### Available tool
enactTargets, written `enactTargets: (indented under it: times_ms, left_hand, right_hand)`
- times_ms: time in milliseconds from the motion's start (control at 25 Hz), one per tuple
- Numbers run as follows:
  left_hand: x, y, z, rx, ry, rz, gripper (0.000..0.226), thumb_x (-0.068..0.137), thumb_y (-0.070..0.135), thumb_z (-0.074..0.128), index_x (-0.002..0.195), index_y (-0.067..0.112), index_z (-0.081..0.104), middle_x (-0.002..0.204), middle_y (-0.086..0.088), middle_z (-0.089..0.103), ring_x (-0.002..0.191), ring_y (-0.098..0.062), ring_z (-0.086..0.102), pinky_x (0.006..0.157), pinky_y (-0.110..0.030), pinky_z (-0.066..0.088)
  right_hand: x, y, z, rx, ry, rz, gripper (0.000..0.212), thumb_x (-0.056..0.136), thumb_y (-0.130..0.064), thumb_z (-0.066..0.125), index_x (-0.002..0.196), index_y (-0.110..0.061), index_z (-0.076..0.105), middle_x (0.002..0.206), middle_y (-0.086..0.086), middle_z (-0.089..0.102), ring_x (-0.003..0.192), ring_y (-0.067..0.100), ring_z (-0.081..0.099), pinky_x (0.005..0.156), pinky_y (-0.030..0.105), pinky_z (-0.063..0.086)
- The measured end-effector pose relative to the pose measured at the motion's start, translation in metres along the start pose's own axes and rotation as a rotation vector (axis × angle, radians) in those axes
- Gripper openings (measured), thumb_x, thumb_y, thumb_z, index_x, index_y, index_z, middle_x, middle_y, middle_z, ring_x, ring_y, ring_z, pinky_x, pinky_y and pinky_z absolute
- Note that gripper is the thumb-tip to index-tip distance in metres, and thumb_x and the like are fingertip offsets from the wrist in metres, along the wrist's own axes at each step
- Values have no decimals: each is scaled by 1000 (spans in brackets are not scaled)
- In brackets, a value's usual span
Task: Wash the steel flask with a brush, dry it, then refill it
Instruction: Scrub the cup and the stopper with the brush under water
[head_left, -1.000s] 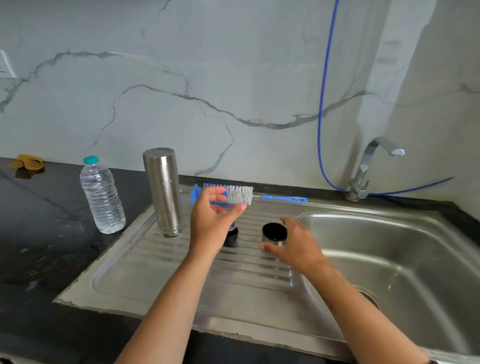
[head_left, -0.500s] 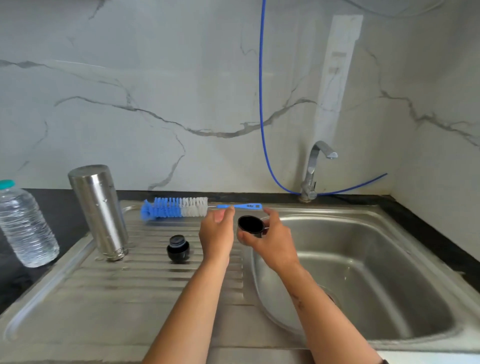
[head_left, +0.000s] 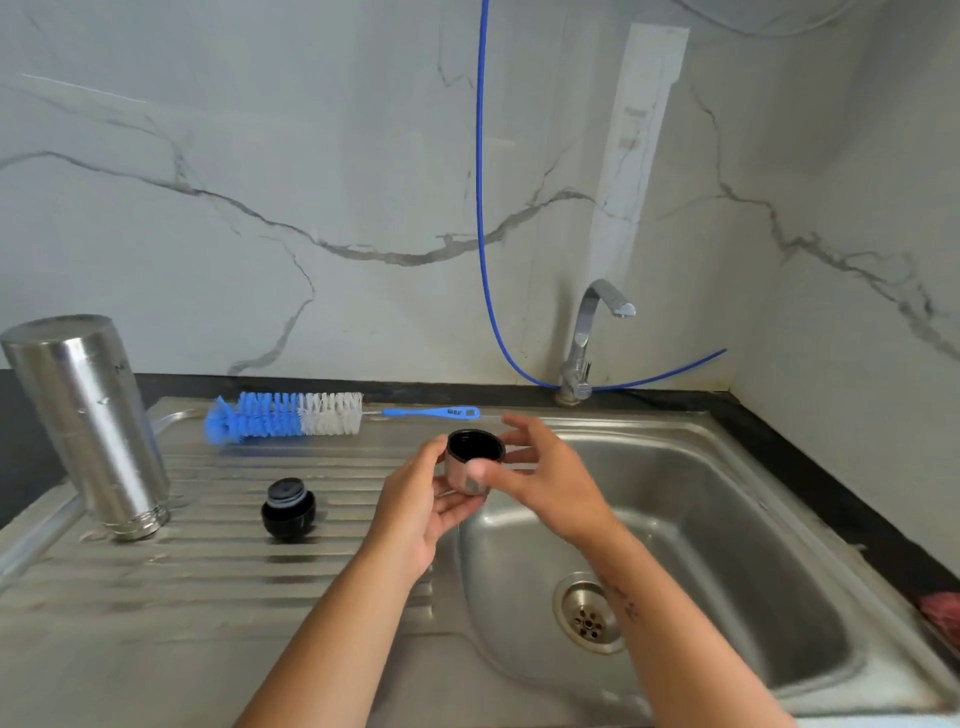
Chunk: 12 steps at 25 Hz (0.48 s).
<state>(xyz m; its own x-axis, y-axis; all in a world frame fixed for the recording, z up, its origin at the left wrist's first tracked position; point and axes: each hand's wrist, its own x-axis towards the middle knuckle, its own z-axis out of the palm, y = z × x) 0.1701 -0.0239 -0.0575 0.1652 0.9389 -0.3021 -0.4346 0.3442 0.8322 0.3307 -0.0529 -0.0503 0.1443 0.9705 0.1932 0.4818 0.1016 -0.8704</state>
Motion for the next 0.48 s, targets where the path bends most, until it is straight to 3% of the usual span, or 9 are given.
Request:
enactTargets:
  times_ms: [120, 200, 400, 480]
  left_hand:
    - [0, -5, 4, -57, -21, -37, 26, 99, 30, 63, 114, 9, 64, 99, -27, 76, 95, -40, 74, 82, -44, 62]
    - [0, -6, 6, -102, -45, -52, 27, 99, 30, 63, 115, 8, 63, 95, -26, 77, 89, -39, 75, 78, -42, 63]
    - [0, -7, 6, -108, -80, -21, 33, 96, 35, 68, 117, 10, 65, 99, -24, 77, 91, -35, 76, 79, -42, 64]
    - [0, -9, 8, -105, -81, -3, 30, 96, 34, 68, 114, 10, 67, 97, -22, 77, 89, -34, 75, 75, -40, 65]
  right_hand:
    - [32, 35, -52, -70, 182, 43, 48, 87, -54, 74, 123, -22, 66, 108, -6, 73, 92, 13, 73, 87, 36, 60]
    - [66, 55, -84, -125, 285, 111, 38, 93, -42, 72, 120, -16, 68, 104, 2, 74, 88, 20, 73, 86, 46, 61]
    - [132, 71, -127, -246, 341, 100, 26, 98, -23, 69, 120, -10, 71, 96, 6, 74, 76, 17, 68, 62, 19, 57]
    - [153, 75, -131, -318, 303, 61, 24, 97, -24, 70, 116, -10, 75, 99, 6, 74, 81, 18, 66, 76, 31, 60]
